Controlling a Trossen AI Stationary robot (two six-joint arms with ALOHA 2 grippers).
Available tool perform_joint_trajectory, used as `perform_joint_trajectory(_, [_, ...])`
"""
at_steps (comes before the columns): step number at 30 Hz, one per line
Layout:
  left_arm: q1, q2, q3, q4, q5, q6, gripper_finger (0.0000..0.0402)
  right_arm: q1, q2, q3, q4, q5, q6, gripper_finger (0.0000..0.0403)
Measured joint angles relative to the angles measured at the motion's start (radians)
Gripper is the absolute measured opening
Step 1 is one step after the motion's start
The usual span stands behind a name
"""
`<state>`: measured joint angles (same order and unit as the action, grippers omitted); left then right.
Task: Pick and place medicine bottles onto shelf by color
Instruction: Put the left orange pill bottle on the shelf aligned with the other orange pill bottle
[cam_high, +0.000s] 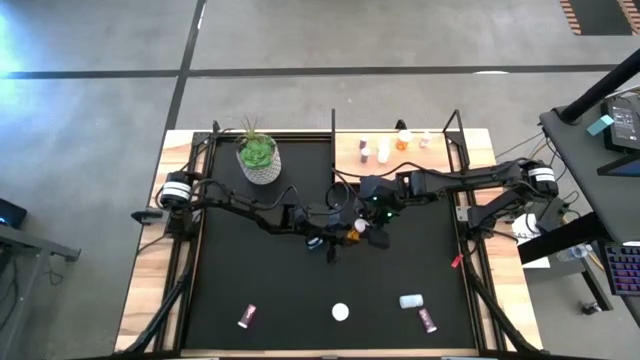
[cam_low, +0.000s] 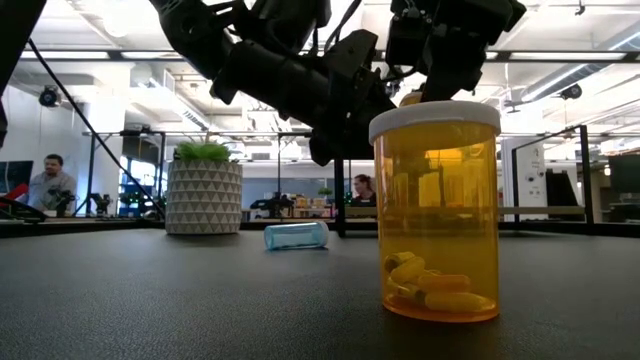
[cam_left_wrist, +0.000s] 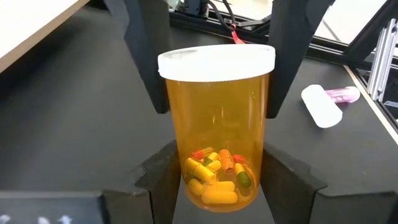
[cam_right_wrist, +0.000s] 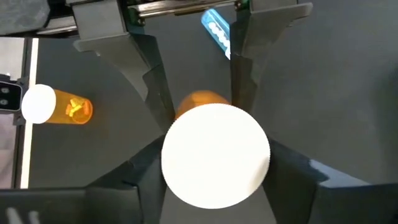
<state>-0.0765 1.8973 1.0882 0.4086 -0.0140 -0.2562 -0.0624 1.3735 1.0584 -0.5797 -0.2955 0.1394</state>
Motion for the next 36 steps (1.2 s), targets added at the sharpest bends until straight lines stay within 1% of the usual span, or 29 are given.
perform_joint_trajectory(2, [0.0,0.0,0.0,0.001,-0.007,0.001,0.0178,0.0,-0.001,0.0,0.0,0.0,0.0,0.0195])
perform_joint_trajectory(4, [-0.002,0.0,0.0,0.005,-0.035,0.004,0.0178,0.0,-0.001,0.0,0.001,0.004,-0.003,0.0188])
perform_joint_trajectory(7, [-0.003,0.0,0.0,0.006,-0.051,0.019,0.0178,0.0,-0.002,0.0,0.001,0.009,-0.005,0.0189])
perform_joint_trajectory(10, [-0.003,0.0,0.0,0.006,-0.055,0.03,0.0178,0.0,-0.003,0.0,-0.003,0.011,-0.004,0.0198])
perform_joint_trajectory(13, [-0.003,0.0,0.0,0.008,-0.062,0.034,0.0178,-0.001,-0.005,0.0,-0.013,0.011,0.025,0.0203])
perform_joint_trajectory(21, [-0.003,0.001,0.002,0.02,-0.086,0.04,0.0178,-0.004,-0.008,0.001,-0.039,0.011,0.022,0.0191])
perform_joint_trajectory(26, [-0.001,0.002,0.017,0.012,-0.155,0.079,0.0178,-0.005,-0.011,0.001,-0.05,0.015,0.001,0.0199])
perform_joint_trajectory(33, [0.003,0.002,0.019,0.027,-0.163,0.082,0.0179,-0.005,-0.032,0.001,-0.054,0.018,0.002,0.0193])
perform_joint_trajectory(36, [0.003,0.002,0.019,0.037,-0.167,0.082,0.0187,-0.005,-0.048,0.0,-0.054,0.018,0.002,0.0192])
